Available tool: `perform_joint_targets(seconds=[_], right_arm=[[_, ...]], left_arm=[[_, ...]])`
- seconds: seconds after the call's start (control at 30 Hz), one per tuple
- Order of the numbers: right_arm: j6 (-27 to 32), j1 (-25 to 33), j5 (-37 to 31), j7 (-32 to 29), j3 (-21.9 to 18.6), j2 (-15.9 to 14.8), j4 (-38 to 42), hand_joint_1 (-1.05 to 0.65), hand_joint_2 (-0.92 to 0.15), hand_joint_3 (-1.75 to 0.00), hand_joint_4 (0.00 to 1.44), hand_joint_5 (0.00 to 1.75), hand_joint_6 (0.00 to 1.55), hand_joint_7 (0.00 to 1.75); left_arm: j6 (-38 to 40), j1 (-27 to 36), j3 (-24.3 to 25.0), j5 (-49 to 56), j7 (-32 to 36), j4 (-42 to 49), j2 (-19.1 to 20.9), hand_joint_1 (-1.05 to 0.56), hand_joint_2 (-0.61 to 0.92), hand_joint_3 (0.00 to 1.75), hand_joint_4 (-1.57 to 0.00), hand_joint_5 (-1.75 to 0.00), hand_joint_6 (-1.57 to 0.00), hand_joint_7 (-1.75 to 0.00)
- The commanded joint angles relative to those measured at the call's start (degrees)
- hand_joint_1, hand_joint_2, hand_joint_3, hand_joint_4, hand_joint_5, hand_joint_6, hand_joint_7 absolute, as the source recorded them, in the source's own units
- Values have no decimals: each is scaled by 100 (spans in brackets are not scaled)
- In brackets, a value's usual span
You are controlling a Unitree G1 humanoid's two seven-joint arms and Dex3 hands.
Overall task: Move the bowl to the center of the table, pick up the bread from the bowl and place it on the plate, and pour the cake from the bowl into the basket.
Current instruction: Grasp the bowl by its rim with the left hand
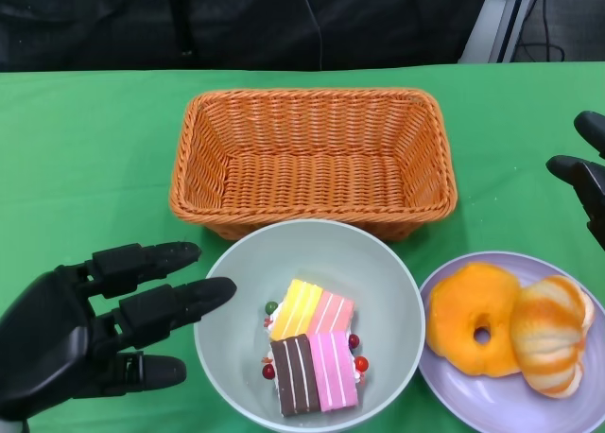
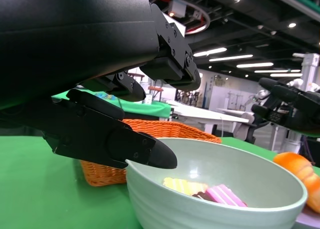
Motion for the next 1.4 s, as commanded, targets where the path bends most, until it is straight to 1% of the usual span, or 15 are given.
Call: perform_joint_targets(seconds=[0.03,0.3,0.4,0.5,0.73,0.83,1.03,1.33,1.4], right_arm=[[83,-16,-24,-83,-80,-12,-192,-19,-92,-25,42,114,76,18],[313,33,-16,-147,-62,23,-427,-18,-92,-29,37,117,74,19],[258,57,-5,-51,-65,25,-428,-19,-92,-30,36,118,72,19],[335,83,13,-75,-60,30,-503,-19,-92,-30,37,119,72,20],[378,100,-4,-93,-62,43,-556,-19,-92,-30,36,120,71,21],[420,131,-53,-178,-27,79,-634,-18,-92,-31,36,121,72,22],[391,137,-58,-159,-30,106,-621,-19,-92,-30,36,122,71,25],[435,228,-72,-213,-31,156,-765,-19,-92,-30,37,122,71,28],[413,238,-65,-187,-32,165,-780,-19,-92,-29,37,122,70,29]], left_arm=[[151,-67,-223,171,441,-82,278,-37,92,7,-62,-4,-58,-3],[493,-290,-868,491,1196,-214,549,-36,92,11,-64,-3,-55,-1],[392,-454,-1164,560,1280,-247,726,-37,92,13,-68,-4,-60,-2],[342,-561,-1385,572,1263,-283,896,-37,92,12,-70,-5,-63,-3],[407,-633,-1617,503,1360,-275,1028,-37,92,11,-72,-4,-65,-3],[373,-859,-1862,665,1201,-320,1109,-40,92,9,-73,-4,-68,-3],[453,-1058,-2200,688,1009,-239,1203,-42,92,17,-76,-3,-70,-2],[525,-1278,-2594,641,838,-34,1152,-42,92,15,-79,-4,-74,-3],[904,-1183,-2591,722,535,-266,1181,-44,92,15,-80,-4,-72,-2]])
